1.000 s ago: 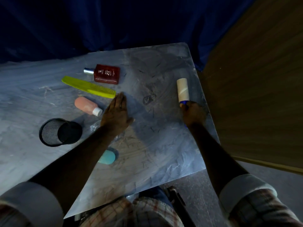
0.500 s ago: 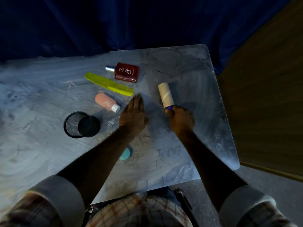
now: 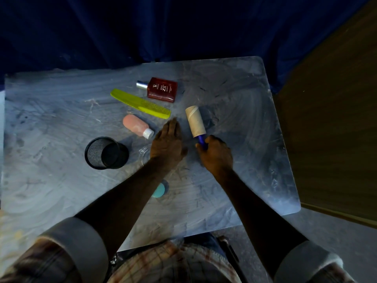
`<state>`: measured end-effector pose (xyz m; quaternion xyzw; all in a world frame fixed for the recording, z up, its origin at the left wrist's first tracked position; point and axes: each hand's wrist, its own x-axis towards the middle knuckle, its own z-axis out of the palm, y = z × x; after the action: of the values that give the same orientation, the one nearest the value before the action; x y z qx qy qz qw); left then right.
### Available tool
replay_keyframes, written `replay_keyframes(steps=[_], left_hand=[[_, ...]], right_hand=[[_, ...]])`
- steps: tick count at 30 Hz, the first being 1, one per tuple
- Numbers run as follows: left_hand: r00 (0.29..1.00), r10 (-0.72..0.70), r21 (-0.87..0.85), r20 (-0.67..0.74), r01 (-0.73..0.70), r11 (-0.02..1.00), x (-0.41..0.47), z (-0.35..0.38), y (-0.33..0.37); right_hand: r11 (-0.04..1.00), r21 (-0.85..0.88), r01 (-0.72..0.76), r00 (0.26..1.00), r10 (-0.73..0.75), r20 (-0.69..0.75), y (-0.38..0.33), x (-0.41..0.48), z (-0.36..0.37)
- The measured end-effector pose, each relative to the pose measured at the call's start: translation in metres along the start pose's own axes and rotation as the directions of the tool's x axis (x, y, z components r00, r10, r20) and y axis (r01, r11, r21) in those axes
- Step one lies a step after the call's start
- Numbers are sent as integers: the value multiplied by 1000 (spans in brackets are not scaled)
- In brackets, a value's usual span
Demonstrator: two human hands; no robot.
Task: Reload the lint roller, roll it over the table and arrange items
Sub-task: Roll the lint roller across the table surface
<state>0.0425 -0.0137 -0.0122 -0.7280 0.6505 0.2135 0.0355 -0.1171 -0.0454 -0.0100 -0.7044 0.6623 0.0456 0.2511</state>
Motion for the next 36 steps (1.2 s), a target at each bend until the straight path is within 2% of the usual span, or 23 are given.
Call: replay_keyframes(steps=[5, 13, 24, 31, 36], left_hand=[[1000, 2, -2, 10, -2, 1000, 2, -1, -1], [1000, -1, -18, 5, 1, 1000, 2, -3, 1], [1000, 1, 11, 2, -1, 1000, 2, -2, 1], [1000, 0, 23, 12, 0, 1000, 4, -1, 0], [1000, 7, 30, 13, -8, 1000, 4, 0, -1]], right_hand=[[1000, 6, 2, 999, -2, 52, 11, -6, 0], [997, -29, -68, 997, 68, 31, 36, 5, -12], [985, -19, -172, 984, 171, -49, 104, 28, -42], [972, 16, -234, 964, 234, -125, 157, 33, -60], [942, 158, -296, 944, 314, -101, 183, 36, -66]])
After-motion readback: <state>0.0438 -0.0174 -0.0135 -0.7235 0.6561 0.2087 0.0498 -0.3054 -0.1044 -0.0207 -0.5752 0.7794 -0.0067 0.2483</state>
